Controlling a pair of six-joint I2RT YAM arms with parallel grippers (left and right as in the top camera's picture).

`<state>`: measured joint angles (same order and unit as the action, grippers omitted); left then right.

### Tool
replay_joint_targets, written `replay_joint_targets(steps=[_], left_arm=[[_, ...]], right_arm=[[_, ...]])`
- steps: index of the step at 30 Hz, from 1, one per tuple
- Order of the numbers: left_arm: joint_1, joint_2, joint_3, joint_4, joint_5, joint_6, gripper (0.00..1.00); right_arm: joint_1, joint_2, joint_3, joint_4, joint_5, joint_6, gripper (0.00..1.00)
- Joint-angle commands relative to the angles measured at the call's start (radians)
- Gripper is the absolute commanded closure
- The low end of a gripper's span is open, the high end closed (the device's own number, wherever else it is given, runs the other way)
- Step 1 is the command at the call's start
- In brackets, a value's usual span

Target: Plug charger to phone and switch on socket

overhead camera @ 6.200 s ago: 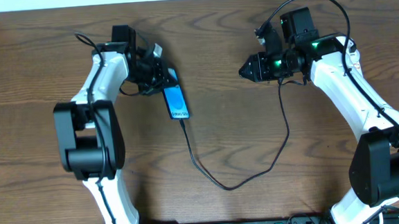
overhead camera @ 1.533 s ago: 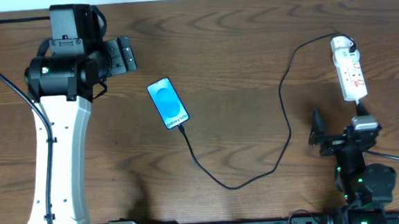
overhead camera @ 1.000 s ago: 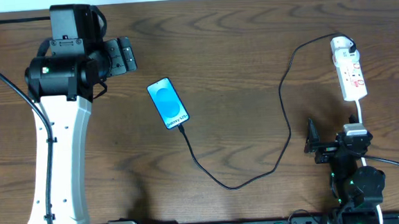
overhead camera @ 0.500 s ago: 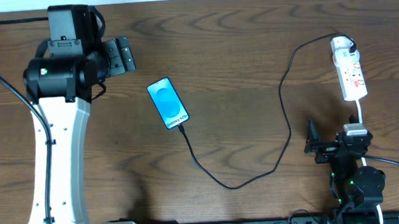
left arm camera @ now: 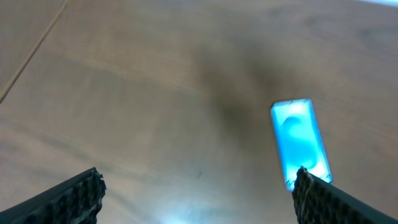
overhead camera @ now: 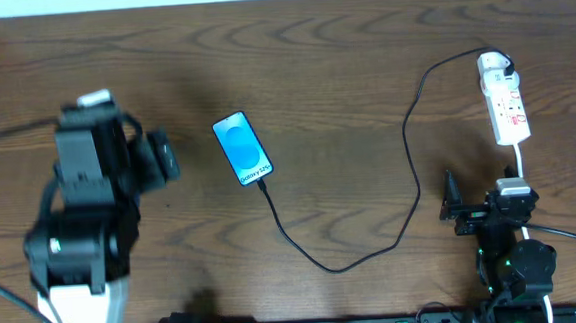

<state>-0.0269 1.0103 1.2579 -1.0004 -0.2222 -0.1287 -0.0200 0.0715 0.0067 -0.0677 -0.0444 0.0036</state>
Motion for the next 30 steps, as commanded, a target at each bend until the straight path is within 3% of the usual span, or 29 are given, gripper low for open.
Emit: replay_joint_targets(steps=[1,4,12,16,26,30], left_arm=[[0.012,-0.135,-0.136,-0.002,-0.048,0.009,0.02],[0.013,-0.244,-0.275,0.100,-0.048,-0.023,0.02],[0.012,-0.558,-0.857,0.879,-0.048,-0.022,0.02],[0.008,-0.673,-1.040,1.101,-0.048,-0.022,0.02],[0.008,-0.922,-1.255,1.141,-0.026,-0.022,0.02],[0.008,-0.966,-1.254,1.052,-0.013,-0.021,0.02]], right_arm=[[0.008,-0.007,-0.001,-0.005,0.009,0.002,0.01],[0.008,-0.007,-0.001,-0.005,0.009,0.002,0.01],[0.008,-0.007,-0.001,-0.005,0.009,0.002,0.01],[0.008,-0.007,-0.001,-0.005,0.009,0.002,0.01],[0.008,-0.007,-0.001,-0.005,0.009,0.002,0.01],[0.008,-0.007,-0.001,-0.005,0.009,0.002,0.01]])
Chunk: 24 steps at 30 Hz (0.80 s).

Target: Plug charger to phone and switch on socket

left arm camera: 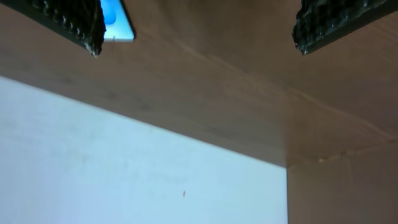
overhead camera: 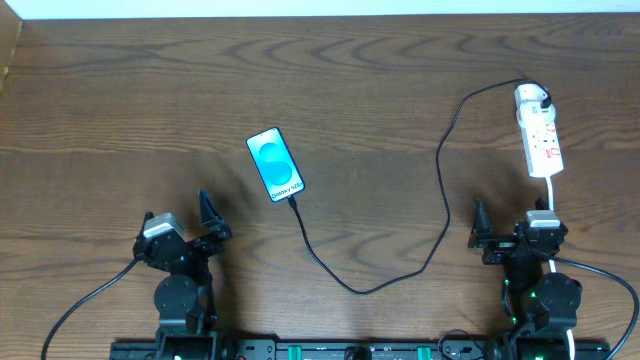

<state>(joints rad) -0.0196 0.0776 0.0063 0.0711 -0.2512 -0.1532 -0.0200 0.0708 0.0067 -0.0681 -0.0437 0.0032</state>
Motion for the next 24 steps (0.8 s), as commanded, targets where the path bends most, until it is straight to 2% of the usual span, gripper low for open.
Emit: replay_joint_targets(steps=[1,3,24], left_arm=[[0.001,-0.049,-0.002,-0.061,0.014,0.003,0.02],[0.001,-0.072,-0.002,-0.121,0.015,0.003,0.02],[0.001,-0.072,-0.002,-0.123,0.019,0.014,0.02]], right_arm=[[0.008,-0.006,-0.001,-0.004,0.008,0.003,0.01],[0.008,-0.006,-0.001,-0.004,0.008,0.003,0.01],[0.008,-0.006,-0.001,-0.004,0.008,0.003,0.01]])
